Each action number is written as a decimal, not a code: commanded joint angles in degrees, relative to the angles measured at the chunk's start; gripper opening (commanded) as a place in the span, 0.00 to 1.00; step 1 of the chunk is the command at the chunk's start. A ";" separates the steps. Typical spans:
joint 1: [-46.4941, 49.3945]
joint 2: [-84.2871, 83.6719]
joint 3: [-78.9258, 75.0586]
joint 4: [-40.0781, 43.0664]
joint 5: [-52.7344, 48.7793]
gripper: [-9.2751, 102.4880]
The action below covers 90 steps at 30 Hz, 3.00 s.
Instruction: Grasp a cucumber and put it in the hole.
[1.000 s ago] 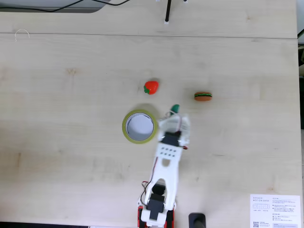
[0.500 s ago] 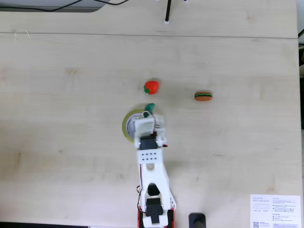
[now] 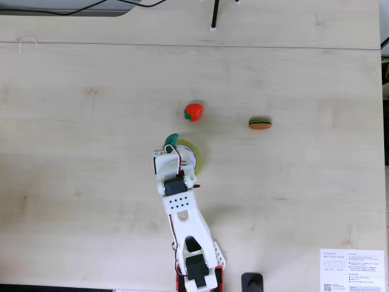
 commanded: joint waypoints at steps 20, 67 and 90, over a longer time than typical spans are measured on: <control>9.49 5.89 5.19 -8.79 4.04 0.46; 21.36 72.25 62.23 -8.61 3.78 0.33; 21.71 75.76 73.92 -0.53 3.52 0.13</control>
